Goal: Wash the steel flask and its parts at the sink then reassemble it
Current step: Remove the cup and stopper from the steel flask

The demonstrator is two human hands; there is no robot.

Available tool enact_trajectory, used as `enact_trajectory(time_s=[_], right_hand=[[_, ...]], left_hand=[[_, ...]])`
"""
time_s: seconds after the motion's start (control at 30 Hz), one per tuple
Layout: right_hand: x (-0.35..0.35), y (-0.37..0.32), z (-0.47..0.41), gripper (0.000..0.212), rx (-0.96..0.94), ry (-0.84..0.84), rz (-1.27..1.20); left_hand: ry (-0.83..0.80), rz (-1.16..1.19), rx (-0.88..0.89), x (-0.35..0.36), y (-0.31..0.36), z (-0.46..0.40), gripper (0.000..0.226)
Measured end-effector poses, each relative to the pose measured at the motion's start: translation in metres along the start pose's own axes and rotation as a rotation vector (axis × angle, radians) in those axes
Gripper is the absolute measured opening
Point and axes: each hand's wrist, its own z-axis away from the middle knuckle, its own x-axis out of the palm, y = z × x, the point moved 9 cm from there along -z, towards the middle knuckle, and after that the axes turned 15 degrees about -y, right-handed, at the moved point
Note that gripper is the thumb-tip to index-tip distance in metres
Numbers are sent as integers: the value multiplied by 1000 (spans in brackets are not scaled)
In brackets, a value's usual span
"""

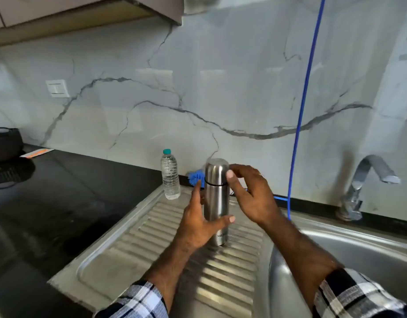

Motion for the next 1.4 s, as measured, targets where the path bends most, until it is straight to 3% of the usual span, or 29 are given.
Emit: enact_trajectory(time_s=[0.17,0.3,0.43,0.77,0.87,1.0,1.07,1.2,1.4], right_hand=[[11,-3,-33,65,33,-90,-57],[6,-6,-45,63,57,-95,-20],[2,-16,-54,53,-10,-185,5],[-38,-49,-51,42,-116,-240,-67],[-42,-59,-28,38,-116,-224,-126],[-37,-66,-3,55,11,-86,204],[-49,-67,9,61,88,45,318],[-67,-52,36,46,47,178,144],[-67,-39,61,27,-128,111,-175]], left_hand=[[4,242,-21,5,-11,-25,114],[25,221,-62,6,-18,-35,77],[58,221,-76,7,-17,-39,63],[-8,147,51,-13,35,-20,50],[55,113,69,-15,43,6,55],[108,82,38,-1,53,26,55],[74,30,22,5,58,29,53],[-32,-77,83,18,70,32,52],[-315,-3,205,46,79,34,50]])
